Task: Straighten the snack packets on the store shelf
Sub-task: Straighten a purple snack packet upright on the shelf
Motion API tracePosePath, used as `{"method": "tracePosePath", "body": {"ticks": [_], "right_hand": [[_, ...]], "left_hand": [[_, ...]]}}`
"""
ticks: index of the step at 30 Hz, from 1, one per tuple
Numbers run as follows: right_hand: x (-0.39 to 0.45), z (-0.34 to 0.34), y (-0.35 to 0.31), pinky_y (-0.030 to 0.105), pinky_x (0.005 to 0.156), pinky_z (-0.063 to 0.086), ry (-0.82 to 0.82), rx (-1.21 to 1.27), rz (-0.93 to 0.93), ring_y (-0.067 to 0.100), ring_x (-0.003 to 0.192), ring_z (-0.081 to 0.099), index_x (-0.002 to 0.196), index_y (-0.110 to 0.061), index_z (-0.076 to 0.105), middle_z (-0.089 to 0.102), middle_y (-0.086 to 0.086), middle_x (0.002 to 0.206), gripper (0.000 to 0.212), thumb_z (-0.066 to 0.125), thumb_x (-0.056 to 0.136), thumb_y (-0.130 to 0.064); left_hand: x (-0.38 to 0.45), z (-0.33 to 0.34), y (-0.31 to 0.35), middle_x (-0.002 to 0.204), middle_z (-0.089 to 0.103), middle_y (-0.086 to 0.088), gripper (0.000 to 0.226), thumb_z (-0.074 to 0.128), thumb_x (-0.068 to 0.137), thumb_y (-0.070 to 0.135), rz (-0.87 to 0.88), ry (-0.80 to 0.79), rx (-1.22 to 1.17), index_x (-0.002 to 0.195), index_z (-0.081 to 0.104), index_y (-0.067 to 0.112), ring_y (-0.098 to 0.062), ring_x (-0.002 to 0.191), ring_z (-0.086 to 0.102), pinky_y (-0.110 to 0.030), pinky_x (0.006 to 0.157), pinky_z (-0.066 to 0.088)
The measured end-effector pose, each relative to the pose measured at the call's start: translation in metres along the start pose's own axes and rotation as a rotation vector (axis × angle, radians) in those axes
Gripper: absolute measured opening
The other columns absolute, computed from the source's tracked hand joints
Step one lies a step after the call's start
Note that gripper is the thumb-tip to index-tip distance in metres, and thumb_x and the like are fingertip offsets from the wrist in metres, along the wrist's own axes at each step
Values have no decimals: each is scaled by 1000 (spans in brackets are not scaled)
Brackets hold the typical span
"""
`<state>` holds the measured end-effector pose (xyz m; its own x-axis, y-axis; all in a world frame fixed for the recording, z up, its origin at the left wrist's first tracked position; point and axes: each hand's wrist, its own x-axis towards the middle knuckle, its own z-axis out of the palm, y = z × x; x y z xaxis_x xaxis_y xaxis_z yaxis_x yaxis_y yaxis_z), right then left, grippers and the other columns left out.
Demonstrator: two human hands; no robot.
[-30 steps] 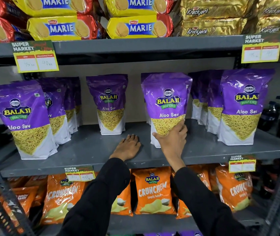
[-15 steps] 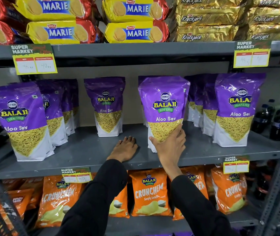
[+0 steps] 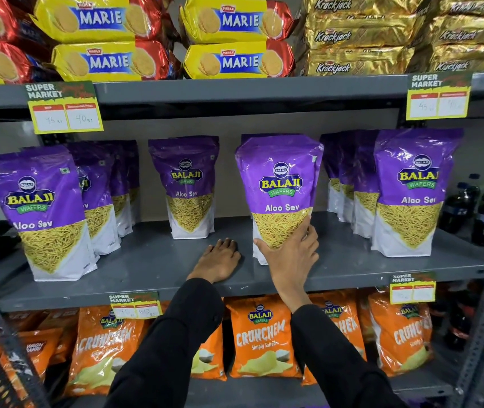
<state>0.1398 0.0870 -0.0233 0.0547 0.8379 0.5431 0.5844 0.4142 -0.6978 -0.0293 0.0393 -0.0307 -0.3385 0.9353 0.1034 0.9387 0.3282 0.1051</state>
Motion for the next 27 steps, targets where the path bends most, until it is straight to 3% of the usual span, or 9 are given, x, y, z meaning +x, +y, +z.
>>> {"method": "tracePosePath", "body": {"ticks": [8,13,27], "right_hand": [[1,4,4,52,102,43,36,40,13,36,135,42,157,-12,14,37,17,150,129,78,64,-72],[5,4,8,53,103,42,27,24,17,38,136,42,156,-11,14,37,18,150,127,78,65,-72],[1,7,9,50,100,45,47,13,-29,36,133,45,156,-10,15,40,18,149,127,73,65,-77]], "left_hand": [[-1,-1,0,169,21,-11,56,24,107,37,-6,-23,-19,157,28,11,-30,157,18,-49,125,18],[-4,-3,1,160,36,-13,49,26,107,35,0,12,-20,147,40,10,-30,149,32,-49,121,26],[-10,-8,7,163,32,-12,52,28,107,37,0,4,-9,151,37,10,-29,152,29,-48,122,24]]}}
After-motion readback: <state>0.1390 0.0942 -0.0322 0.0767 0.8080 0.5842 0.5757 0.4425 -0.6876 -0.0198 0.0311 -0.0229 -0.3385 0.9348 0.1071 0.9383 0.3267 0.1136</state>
